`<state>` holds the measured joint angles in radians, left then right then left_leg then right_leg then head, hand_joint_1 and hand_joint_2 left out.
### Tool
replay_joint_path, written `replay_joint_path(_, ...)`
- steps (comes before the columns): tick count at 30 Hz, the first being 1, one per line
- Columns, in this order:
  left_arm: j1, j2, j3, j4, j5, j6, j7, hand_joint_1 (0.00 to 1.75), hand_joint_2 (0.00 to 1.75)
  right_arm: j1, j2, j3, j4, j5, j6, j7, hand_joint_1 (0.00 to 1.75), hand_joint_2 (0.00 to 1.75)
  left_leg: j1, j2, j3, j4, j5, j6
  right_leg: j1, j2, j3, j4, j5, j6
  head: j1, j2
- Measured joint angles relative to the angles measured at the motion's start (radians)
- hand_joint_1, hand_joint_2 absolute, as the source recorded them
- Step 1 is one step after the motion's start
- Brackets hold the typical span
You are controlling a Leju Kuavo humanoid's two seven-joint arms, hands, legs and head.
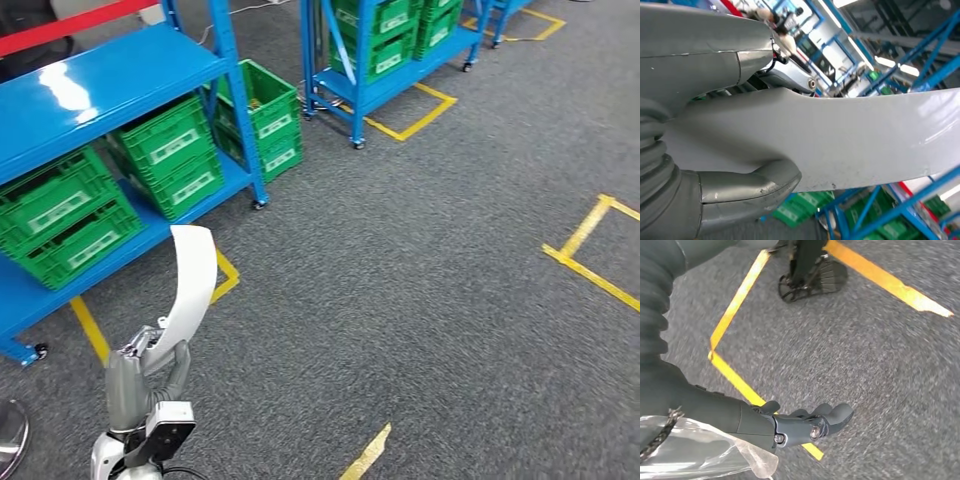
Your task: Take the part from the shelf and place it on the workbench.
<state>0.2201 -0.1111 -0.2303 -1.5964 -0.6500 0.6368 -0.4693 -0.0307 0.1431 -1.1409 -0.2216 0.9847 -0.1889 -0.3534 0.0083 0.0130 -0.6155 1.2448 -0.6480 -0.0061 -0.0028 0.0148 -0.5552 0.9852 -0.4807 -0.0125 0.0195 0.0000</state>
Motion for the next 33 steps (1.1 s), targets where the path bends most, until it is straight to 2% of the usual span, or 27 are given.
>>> replay_joint_path(1, -0.001, -0.001, 0.0, 0.003, 0.0, -0.004, -0.001, 1.75, 1.75, 0.0, 0.0, -0.004, 0.0, -0.003, -0.001, -0.001, 0.0, 1.75, 0.0, -0.002, -0.01, 0.028, -0.003, 0.001, 0.001, 0.013, -0.002, 0.001, 0.002, 0.0, 0.0, 0.0)
replay_joint_path(2, -0.002, -0.002, 0.0, 0.005, 0.0, -0.008, -0.002, 1.75, 1.75, 0.001, 0.001, -0.007, 0.0, -0.005, -0.002, -0.001, 0.0, 1.75, 0.0, -0.003, -0.002, 0.017, 0.015, 0.004, 0.002, 0.026, -0.003, 0.002, 0.003, 0.0, 0.0, 0.0)
replay_joint_path(3, -0.003, -0.003, 0.0, 0.007, -0.001, -0.011, -0.003, 1.75, 1.75, 0.003, 0.002, -0.01, 0.0, -0.007, -0.003, -0.001, 0.0, 1.75, 0.0, -0.009, 0.022, -0.03, 0.05, 0.007, 0.003, 0.039, -0.003, 0.004, 0.004, 0.001, 0.0, 0.0)
replay_joint_path(5, -0.01, -0.006, 0.0, 0.01, -0.004, -0.016, -0.006, 1.75, 1.75, 0.003, 0.004, -0.014, 0.0, -0.01, -0.007, 0.001, 0.0, 1.75, 0.0, -0.044, 0.08, -0.155, 0.115, 0.014, 0.002, 0.064, -0.006, 0.009, 0.006, 0.005, 0.0, 0.0)
replay_joint_path(6, -0.013, -0.008, 0.0, 0.012, -0.006, -0.02, -0.008, 1.75, 1.75, 0.001, 0.005, -0.016, 0.0, -0.012, -0.01, 0.003, 0.0, 1.75, 0.0, -0.061, 0.1, -0.201, 0.129, 0.017, 0.001, 0.075, -0.011, 0.013, 0.008, 0.009, 0.0, 0.0)
replay_joint_path(7, -0.017, -0.009, 0.0, 0.013, -0.007, -0.025, -0.011, 1.75, 1.75, 0.0, 0.006, -0.019, 0.0, -0.014, -0.012, 0.006, 0.0, 1.75, -0.001, -0.073, 0.108, -0.224, 0.13, 0.018, -0.001, 0.085, -0.019, 0.015, 0.011, 0.015, -0.001, 0.0)
replay_joint_path(9, -0.022, -0.014, 0.0, 0.017, -0.008, -0.032, -0.015, 1.75, 1.75, 0.004, 0.007, -0.026, 0.0, -0.016, -0.013, 0.013, 0.0, 1.75, -0.002, -0.067, 0.108, -0.239, 0.128, 0.023, -0.004, 0.102, -0.032, 0.015, 0.019, 0.03, -0.001, 0.0)
replay_joint_path(10, -0.024, -0.017, 0.0, 0.018, -0.008, -0.034, -0.016, 1.75, 1.75, 0.007, 0.007, -0.03, 0.0, -0.017, -0.014, 0.015, 0.0, 1.75, 0.0, -0.057, 0.108, -0.244, 0.132, 0.028, -0.005, 0.1, -0.039, 0.015, 0.019, 0.035, -0.001, 0.0)
replay_joint_path(12, -0.027, -0.023, 0.0, 0.02, -0.008, -0.036, -0.02, 1.75, 1.75, 0.011, 0.008, -0.035, 0.0, -0.013, -0.016, 0.017, 0.0, 1.75, 0.004, -0.034, 0.109, -0.258, 0.142, 0.038, -0.005, 0.06, -0.069, 0.06, -0.01, 0.045, 0.004, 0.0)
replay_joint_path(14, -0.026, -0.026, 0.002, 0.024, -0.005, -0.043, -0.027, 1.75, 1.75, 0.009, 0.008, -0.037, 0.0, -0.008, -0.019, 0.018, 0.0, 1.75, 0.004, -0.007, 0.108, -0.262, 0.146, 0.043, -0.009, 0.007, -0.131, 0.183, -0.071, 0.057, 0.009, 0.0)
replay_joint_path(15, -0.025, -0.026, 0.003, 0.027, -0.003, -0.047, -0.032, 1.75, 1.75, 0.008, 0.009, -0.037, 0.0, -0.005, -0.019, 0.018, 0.0, 1.75, 0.003, 0.008, 0.108, -0.261, 0.146, 0.043, -0.012, -0.004, -0.161, 0.247, -0.095, 0.063, 0.01, 0.0)
replay_joint_path(16, -0.025, -0.026, 0.004, 0.03, -0.001, -0.05, -0.038, 1.75, 1.75, 0.008, 0.009, -0.038, 0.0, -0.004, -0.02, 0.017, 0.0, 1.75, 0.003, 0.021, 0.108, -0.261, 0.145, 0.042, -0.014, -0.009, -0.177, 0.285, -0.103, 0.067, 0.009, 0.0)
replay_joint_path(17, -0.025, -0.027, 0.004, 0.034, 0.0, -0.052, -0.043, 1.75, 1.75, 0.009, 0.009, -0.038, 0.0, -0.004, -0.021, 0.016, 0.0, 1.75, 0.003, 0.034, 0.108, -0.261, 0.144, 0.041, -0.017, -0.013, -0.174, 0.284, -0.092, 0.071, 0.009, 0.0)
replay_joint_path(18, -0.025, -0.028, 0.005, 0.036, 0.001, -0.054, -0.047, 1.75, 1.75, 0.01, 0.009, -0.04, 0.0, -0.004, -0.022, 0.014, 0.0, 1.75, 0.003, 0.046, 0.11, -0.261, 0.143, 0.039, -0.018, -0.019, -0.149, 0.242, -0.066, 0.073, 0.01, 0.0)
replay_joint_path(19, -0.025, -0.029, 0.005, 0.038, 0.001, -0.055, -0.049, 1.75, 1.75, 0.011, 0.009, -0.041, 0.0, -0.004, -0.022, 0.011, 0.0, 1.75, 0.004, 0.056, 0.112, -0.26, 0.14, 0.035, -0.02, -0.034, -0.108, 0.171, -0.034, 0.074, 0.01, 0.0)
replay_joint_path(20, -0.026, -0.03, 0.005, 0.04, 0.001, -0.056, -0.05, 1.75, 1.75, 0.01, 0.01, -0.042, 0.0, -0.003, -0.022, 0.009, 0.0, 1.75, 0.002, 0.065, 0.114, -0.259, 0.137, 0.029, -0.017, -0.054, -0.065, 0.101, -0.012, 0.073, 0.01, 0.0)
replay_joint_path(21, -0.026, -0.031, 0.005, 0.041, 0.001, -0.057, -0.05, 1.75, 1.75, 0.008, 0.011, -0.043, 0.0, -0.002, -0.022, 0.006, 0.0, 1.75, 0.0, 0.074, 0.115, -0.257, 0.134, 0.023, -0.014, -0.068, -0.034, 0.048, 0.002, 0.067, 0.01, 0.0)
replay_joint_path(22, -0.027, -0.031, 0.005, 0.041, 0.001, -0.058, -0.05, 1.75, 1.75, 0.006, 0.013, -0.044, 0.0, -0.001, -0.022, 0.004, 0.0, 1.75, -0.003, 0.081, 0.117, -0.256, 0.132, 0.018, -0.011, -0.076, -0.018, 0.02, 0.005, 0.06, 0.01, 0.0)
replay_joint_path(24, -0.028, -0.033, 0.005, 0.042, 0.001, -0.06, -0.05, 1.75, 1.75, 0.006, 0.015, -0.045, 0.0, 0.0, -0.022, 0.001, 0.0, 1.75, -0.005, 0.096, 0.121, -0.257, 0.131, 0.007, -0.008, -0.062, -0.02, 0.014, 0.004, 0.04, 0.009, 0.0)
replay_joint_path(25, -0.029, -0.034, 0.005, 0.042, 0.001, -0.061, -0.051, 1.75, 1.75, 0.008, 0.016, -0.046, 0.0, 0.0, -0.022, 0.001, 0.0, 1.75, -0.003, 0.094, 0.123, -0.256, 0.127, 0.001, -0.008, -0.053, -0.021, 0.014, 0.006, 0.032, 0.008, 0.0)
replay_joint_path(27, -0.031, -0.035, 0.005, 0.043, 0.001, -0.061, -0.051, 1.75, 1.75, 0.011, 0.016, -0.048, 0.0, 0.0, -0.023, 0.0, 0.0, 1.75, 0.001, 0.065, 0.116, -0.234, 0.102, -0.008, -0.01, -0.037, -0.022, 0.011, 0.009, 0.019, 0.007, 0.0)
replay_joint_path(29, -0.031, -0.035, 0.005, 0.043, 0.001, -0.061, -0.051, 1.75, 1.75, 0.011, 0.016, -0.049, 0.0, 0.0, -0.023, -0.001, 0.0, 1.75, 0.003, 0.036, 0.109, -0.213, 0.082, -0.01, -0.011, -0.031, -0.022, 0.011, 0.01, 0.014, 0.005, 0.0)
replay_joint_path(33, -0.031, -0.035, 0.005, 0.043, 0.001, -0.061, -0.051, 1.75, 1.75, 0.011, 0.016, -0.049, 0.0, -0.001, -0.023, -0.001, 0.0, 1.75, 0.003, 0.033, 0.106, -0.207, 0.078, -0.01, -0.011, -0.03, -0.022, 0.011, 0.011, 0.013, 0.005, 0.0)
